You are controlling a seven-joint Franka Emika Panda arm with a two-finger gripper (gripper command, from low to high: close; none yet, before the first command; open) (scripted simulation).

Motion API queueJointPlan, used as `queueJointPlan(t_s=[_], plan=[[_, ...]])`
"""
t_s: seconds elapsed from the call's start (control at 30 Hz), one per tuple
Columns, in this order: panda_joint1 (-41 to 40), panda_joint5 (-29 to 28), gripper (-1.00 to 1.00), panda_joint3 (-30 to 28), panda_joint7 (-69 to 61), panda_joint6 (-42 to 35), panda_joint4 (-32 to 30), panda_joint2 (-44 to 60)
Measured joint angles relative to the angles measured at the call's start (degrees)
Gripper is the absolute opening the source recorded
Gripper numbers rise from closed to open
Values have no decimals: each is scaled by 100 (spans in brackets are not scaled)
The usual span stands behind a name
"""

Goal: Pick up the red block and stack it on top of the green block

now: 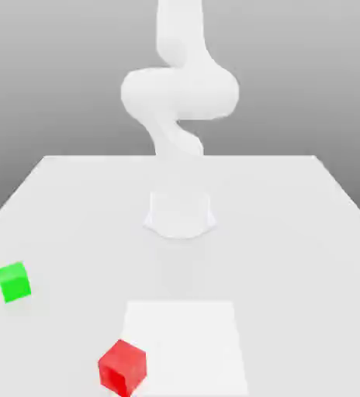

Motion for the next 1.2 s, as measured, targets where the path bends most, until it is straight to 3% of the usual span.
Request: queueJointPlan(t_s=[0.53, 0.97, 1.0, 1.2], plan=[[-650, -234, 0, 42, 1389, 1250, -538, 3361], [-853, 58, 0, -62, 1886, 2620, -732, 6050], [-854, 59, -100, -62, 1886, 2770, -705, 6230], [-857, 52, -100, -58, 1893, 2851, -692, 6320]])
